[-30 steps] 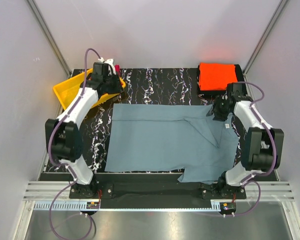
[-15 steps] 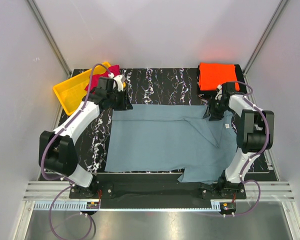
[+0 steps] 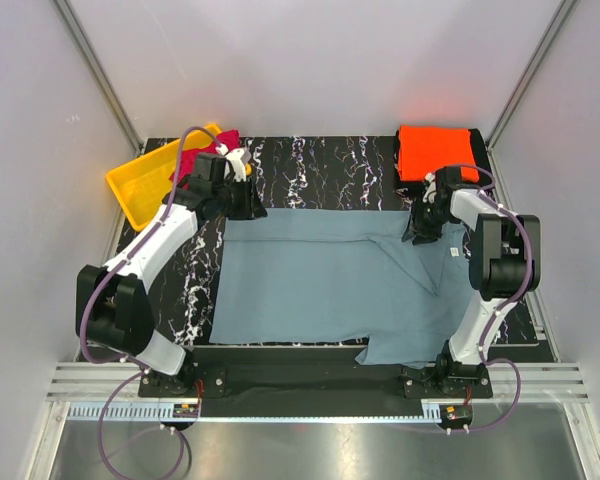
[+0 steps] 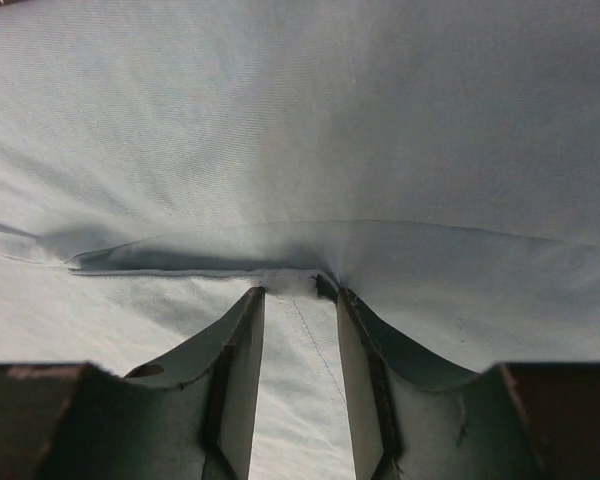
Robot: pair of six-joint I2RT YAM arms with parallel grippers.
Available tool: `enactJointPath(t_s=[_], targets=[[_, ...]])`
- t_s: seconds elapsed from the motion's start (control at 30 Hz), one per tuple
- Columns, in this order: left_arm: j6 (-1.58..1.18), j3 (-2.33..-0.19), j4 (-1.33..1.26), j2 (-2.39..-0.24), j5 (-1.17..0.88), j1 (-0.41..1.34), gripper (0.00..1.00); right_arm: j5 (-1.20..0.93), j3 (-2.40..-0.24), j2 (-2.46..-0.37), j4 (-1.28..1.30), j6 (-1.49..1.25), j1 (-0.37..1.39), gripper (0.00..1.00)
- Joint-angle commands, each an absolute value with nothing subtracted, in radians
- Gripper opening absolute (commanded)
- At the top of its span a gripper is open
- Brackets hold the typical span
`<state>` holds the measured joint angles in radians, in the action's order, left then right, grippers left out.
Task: Fold and stack the t-shirts
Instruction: Fold the tshirt
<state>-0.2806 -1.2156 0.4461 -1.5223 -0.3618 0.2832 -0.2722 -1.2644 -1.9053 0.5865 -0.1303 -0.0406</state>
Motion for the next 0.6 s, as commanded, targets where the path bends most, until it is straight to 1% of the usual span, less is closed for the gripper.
enactJointPath(t_s=[0.0,0.1,0.13,0.17,0.23,0.27,0.37,0.47,0.57], targets=[[-0.268,-1.207,0.400,-1.468,-0.390,0.285,0.35,-0.253,-1.299,-1.902,0.552,-0.109,-0.022,0.41],[-0.270,-1.206,0.394,-1.471,-0.394,0.285,0.35,-0.232,-1.296,-1.898,0.551,-0.109,-0.011,0.37],[-0.270,-1.207,0.393,-1.471,-0.396,0.285,0.35,-0.229,-1.293,-1.893,0.551,-0.110,-0.006,0.34],[-0.270,-1.207,0.391,-1.474,-0.399,0.284,0.35,-0.224,-1.292,-1.890,0.551,-0.112,-0.006,0.28],[-0.271,-1.207,0.393,-1.477,-0.399,0.284,0.35,-0.224,-1.284,-1.870,0.551,-0.115,0.026,0.20],[-0.272,-1.207,0.393,-1.477,-0.402,0.285,0.35,-0.218,-1.279,-1.852,0.552,-0.120,0.032,0.12],[-0.276,-1.207,0.393,-1.477,-0.400,0.284,0.35,-0.157,-1.279,-1.824,0.587,-0.143,0.067,0.00],[-0.276,-1.204,0.388,-1.476,-0.400,0.284,0.35,-0.101,-1.289,-1.796,0.666,-0.181,0.109,0.00],[-0.284,-1.195,0.384,-1.471,-0.391,0.285,0.36,-0.081,-1.252,-1.740,0.704,-0.227,0.155,0.00]])
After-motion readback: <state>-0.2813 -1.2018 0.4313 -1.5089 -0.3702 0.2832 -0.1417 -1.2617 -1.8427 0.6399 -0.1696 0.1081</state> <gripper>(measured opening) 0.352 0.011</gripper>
